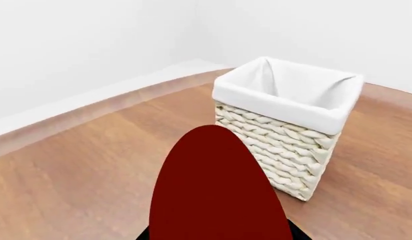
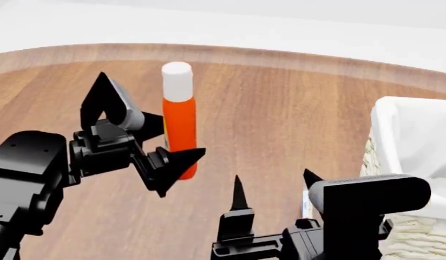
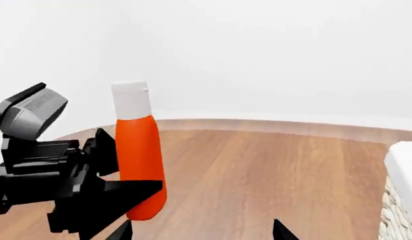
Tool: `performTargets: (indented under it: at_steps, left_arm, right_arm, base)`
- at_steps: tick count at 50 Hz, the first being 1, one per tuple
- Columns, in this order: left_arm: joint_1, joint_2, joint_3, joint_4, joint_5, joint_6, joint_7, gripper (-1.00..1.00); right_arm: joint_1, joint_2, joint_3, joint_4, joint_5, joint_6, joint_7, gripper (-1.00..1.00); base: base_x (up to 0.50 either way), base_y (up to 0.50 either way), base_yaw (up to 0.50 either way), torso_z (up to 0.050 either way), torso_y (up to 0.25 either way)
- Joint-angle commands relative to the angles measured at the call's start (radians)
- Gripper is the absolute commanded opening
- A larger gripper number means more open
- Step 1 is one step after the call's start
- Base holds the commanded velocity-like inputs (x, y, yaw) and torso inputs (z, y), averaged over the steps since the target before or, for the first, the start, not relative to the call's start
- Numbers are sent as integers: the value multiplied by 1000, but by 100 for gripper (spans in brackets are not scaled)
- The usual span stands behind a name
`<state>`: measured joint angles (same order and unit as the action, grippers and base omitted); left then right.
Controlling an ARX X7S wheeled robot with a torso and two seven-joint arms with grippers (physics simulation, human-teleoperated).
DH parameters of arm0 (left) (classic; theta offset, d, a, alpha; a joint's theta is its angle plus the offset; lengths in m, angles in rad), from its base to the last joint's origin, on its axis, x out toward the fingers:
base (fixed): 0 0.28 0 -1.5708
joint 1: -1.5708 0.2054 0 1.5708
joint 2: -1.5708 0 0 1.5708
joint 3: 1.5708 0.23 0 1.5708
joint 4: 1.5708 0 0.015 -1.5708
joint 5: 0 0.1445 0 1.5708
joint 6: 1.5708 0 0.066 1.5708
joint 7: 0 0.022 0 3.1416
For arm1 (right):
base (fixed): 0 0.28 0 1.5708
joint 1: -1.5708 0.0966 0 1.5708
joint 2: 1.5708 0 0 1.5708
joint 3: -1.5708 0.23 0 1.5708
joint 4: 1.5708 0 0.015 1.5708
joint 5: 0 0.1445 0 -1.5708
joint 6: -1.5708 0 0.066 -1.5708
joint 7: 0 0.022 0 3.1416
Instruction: Pick up the ketchup, and put it in the basket.
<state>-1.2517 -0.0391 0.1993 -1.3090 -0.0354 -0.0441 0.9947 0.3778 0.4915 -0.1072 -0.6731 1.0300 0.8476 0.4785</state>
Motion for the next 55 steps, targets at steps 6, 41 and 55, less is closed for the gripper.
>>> performTargets:
  at_steps: [6,41,55]
  left_arm:
    - [4,28,-68,0,12,-14,60,-100]
    - [7,36,-20,1,-17,-12,97,-100]
    - [8,35,4,1,-46,-5,100,-100]
  right_arm:
    - [293,5,50,45,299,203,112,100]
    - [584,-140,-154,441,153,166,-135,100]
    - [602,-191,-224,627,58,86,-255,100]
  base:
    - [0,0,0,0,2]
    - [0,0,0,0,0]
    - [0,0,0,0,0]
